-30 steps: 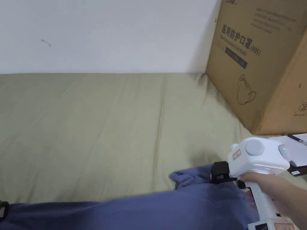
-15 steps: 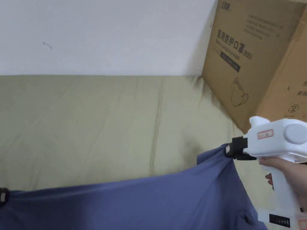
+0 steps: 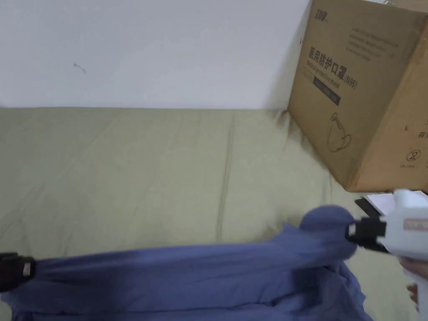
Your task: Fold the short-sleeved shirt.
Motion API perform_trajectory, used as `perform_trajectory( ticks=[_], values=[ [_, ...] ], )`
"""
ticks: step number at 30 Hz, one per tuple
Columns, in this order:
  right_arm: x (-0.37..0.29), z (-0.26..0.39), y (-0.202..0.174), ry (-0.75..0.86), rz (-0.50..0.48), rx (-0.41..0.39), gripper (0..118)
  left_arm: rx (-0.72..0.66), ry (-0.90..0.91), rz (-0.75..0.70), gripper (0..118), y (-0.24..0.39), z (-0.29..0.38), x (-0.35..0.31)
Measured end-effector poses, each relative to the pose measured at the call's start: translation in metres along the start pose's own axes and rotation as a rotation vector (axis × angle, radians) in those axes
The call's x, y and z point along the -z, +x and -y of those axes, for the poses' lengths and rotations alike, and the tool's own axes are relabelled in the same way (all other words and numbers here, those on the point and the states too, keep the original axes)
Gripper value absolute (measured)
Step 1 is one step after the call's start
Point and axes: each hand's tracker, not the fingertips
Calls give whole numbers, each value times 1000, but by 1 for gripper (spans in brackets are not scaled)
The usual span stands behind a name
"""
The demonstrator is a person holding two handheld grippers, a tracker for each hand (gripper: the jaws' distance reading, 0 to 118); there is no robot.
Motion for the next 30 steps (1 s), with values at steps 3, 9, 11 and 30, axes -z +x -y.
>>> perform_trajectory(
  ticks=[3,9,11,30],
  values=[
    [-26,52,27,-93,2,30,0,-3,-56,27,0,-14,42,-20],
    [-49,135,52,-201,44,47,0,-11,-177,54,1,-23,104,-37],
    [-41,143,56,-196,53,84,0,-13,-174,37,3,-24,115,-31],
    [-198,151,-99,754,-88,-209,66,52,637,-36,46,78,115,-199]
  ],
)
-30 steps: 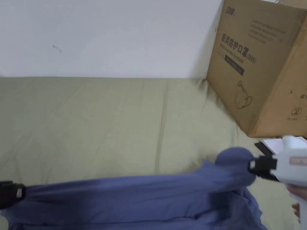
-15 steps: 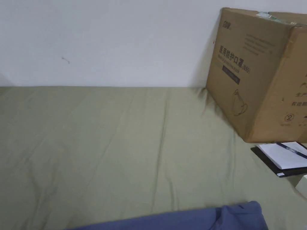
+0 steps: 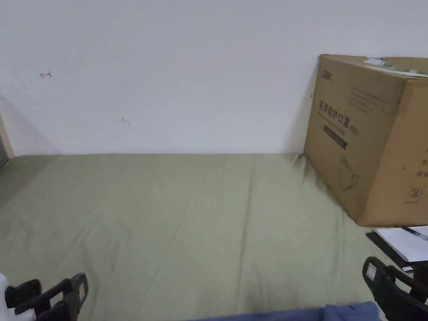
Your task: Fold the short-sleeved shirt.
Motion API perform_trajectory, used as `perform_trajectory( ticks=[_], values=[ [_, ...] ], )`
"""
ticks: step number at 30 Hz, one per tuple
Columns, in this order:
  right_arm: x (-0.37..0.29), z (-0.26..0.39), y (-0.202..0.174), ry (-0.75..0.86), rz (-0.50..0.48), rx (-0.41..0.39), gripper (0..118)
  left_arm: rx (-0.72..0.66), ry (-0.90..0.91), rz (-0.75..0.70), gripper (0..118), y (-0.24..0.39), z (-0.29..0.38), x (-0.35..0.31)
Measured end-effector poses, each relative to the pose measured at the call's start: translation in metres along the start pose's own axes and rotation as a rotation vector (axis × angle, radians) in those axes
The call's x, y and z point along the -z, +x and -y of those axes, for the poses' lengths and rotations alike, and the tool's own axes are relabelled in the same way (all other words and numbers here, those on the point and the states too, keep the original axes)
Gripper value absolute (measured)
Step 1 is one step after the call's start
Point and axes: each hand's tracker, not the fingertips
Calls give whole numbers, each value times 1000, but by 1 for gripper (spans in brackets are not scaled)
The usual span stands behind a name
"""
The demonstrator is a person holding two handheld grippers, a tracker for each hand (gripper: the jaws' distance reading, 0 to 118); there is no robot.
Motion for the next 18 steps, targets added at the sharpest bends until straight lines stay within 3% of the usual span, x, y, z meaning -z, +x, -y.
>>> perform_trajectory(
  ticks=[1,2,3,4,6,9,13,15,16,18],
  values=[
    [-5,-2,-9,36,-8,-17,59,14,45,-10,36,6,0,-6],
    [-11,-5,-25,73,-10,-43,43,39,111,-23,19,15,3,-13],
    [-15,-5,-36,96,2,-61,17,64,161,-52,0,17,7,-14],
    [-20,-5,-44,114,12,-68,0,81,199,-67,0,24,10,-20],
    [-24,-5,-52,131,-37,-53,0,85,242,-68,0,32,11,-30],
    [-28,-6,-62,94,-39,-154,0,82,232,-62,0,33,4,-35],
    [-35,-10,-66,73,-92,-248,0,-77,-77,124,0,-29,-30,-1],
    [-34,-8,-68,30,-144,-282,0,-138,-349,235,0,-67,-34,36],
    [-33,-5,-70,14,-149,-299,0,-232,-523,266,0,-88,-26,58],
    [-28,4,-75,-34,-167,-313,0,-567,-733,317,2,-134,13,91]
  ],
)
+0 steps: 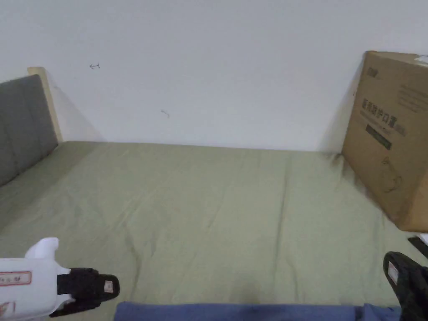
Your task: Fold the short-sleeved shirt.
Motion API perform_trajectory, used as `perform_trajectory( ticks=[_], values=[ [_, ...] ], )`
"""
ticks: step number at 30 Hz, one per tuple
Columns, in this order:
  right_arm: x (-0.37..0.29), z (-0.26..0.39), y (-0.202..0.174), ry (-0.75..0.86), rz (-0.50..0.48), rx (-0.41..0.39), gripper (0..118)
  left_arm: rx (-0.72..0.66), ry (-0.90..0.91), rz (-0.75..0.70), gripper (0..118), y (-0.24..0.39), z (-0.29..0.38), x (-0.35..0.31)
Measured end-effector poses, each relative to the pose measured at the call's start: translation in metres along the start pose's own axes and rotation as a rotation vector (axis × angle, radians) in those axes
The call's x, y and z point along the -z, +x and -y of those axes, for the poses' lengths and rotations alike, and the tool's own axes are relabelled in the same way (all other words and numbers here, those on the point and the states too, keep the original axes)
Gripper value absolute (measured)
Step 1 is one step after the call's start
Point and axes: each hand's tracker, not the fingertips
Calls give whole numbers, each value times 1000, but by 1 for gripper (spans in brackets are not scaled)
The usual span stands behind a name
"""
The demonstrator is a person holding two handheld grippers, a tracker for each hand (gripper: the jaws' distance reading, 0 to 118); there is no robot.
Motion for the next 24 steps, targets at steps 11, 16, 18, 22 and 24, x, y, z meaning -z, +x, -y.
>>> perform_trajectory(
  ticks=[11,16,18,22,24],
  values=[
    [35,6,-24,-221,-78,62,0,-371,-85,282,115,-164,-9,88],
    [50,7,-34,-277,-85,22,0,-269,-117,493,117,-160,-7,122],
    [59,11,-39,-300,-89,22,0,-212,-202,462,117,-155,-16,141],
    [69,18,-45,-347,-114,56,0,-139,-221,332,115,-132,-22,162],
    [71,20,-48,-361,-130,66,0,-90,-192,218,89,-122,-23,159]
  ],
)
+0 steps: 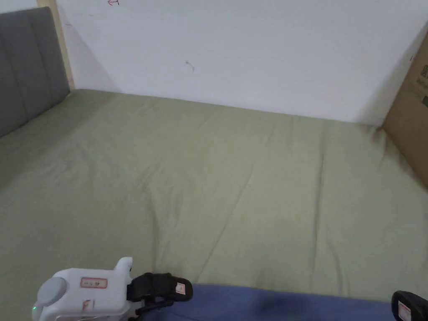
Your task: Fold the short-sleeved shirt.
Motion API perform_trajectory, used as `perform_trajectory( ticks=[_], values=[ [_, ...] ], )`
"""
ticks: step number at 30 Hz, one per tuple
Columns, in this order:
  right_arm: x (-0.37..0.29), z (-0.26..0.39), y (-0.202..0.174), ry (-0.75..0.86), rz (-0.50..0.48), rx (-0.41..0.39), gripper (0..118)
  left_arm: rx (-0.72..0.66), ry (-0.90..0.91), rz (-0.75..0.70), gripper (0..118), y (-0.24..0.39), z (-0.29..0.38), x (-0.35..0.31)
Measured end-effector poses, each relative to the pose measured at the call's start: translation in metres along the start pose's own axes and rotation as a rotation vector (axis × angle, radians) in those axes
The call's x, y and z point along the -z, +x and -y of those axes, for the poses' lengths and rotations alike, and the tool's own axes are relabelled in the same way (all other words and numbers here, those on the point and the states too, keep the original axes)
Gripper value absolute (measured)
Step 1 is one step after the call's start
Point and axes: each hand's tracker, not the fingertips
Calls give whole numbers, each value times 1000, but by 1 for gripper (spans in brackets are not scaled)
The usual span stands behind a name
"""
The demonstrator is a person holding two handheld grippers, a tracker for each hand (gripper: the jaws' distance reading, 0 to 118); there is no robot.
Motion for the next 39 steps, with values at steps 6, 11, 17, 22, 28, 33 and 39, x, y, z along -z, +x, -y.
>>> perform_trajectory(
  ticks=[6,11,17,22,28,33,39],
  values=[
    [-6,-1,-3,-21,-25,-3,0,-35,87,-205,10,-11,12,-4],
    [-29,-5,10,49,-47,20,0,109,195,-205,9,62,23,-36],
    [-49,-2,33,107,-19,75,0,400,143,-800,9,135,36,-82],
    [-58,8,55,110,31,160,0,386,125,-815,9,163,50,-65],
    [-78,19,71,114,50,193,0,213,-31,-368,19,191,66,39],
    [-89,25,81,90,70,200,0,262,-81,-278,117,221,81,110],
    [-90,30,88,87,81,215,0,349,-19,-369,117,228,79,61]
  ],
)
